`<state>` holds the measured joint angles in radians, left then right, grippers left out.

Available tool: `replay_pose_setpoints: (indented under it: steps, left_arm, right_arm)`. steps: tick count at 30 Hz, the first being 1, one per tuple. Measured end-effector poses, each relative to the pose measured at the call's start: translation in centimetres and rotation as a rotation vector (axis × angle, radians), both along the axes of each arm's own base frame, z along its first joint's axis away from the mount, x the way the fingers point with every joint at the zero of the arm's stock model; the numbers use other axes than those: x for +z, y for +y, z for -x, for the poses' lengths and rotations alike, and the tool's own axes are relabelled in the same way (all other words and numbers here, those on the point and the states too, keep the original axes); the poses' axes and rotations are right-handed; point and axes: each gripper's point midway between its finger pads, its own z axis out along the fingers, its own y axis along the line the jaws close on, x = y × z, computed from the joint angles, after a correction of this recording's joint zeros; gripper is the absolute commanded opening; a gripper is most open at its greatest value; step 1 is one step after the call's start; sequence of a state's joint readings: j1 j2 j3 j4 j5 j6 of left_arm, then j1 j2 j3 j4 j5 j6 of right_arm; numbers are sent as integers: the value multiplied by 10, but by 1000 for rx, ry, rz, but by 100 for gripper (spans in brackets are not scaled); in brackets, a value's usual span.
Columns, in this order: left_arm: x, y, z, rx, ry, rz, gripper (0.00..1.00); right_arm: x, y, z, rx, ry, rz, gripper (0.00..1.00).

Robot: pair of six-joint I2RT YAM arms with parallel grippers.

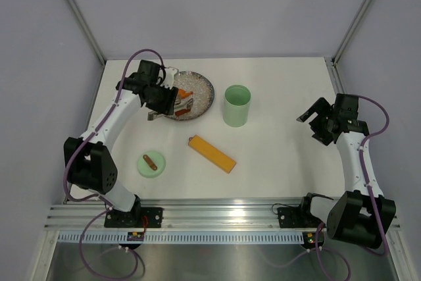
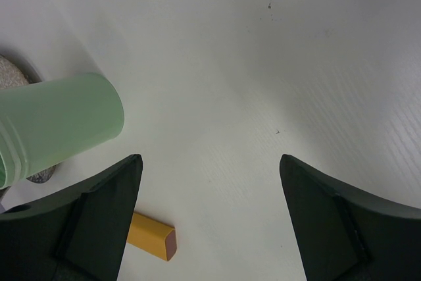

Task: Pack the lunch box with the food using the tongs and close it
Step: Pick up the fake food from the plate.

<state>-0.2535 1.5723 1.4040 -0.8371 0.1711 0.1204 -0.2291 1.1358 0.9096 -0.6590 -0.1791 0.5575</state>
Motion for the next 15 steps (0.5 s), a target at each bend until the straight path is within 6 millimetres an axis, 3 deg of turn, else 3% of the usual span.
replay_pose_setpoints:
  steps: [9, 15]
  left_arm:
    - [-24, 6, -4, 8, 56, -57, 54]
    - [-28, 8, -2, 10, 71, -68, 54]
  right_arm:
    - [0, 1, 0, 4, -1, -5, 93]
    - [0, 1, 0, 5, -1, -6, 93]
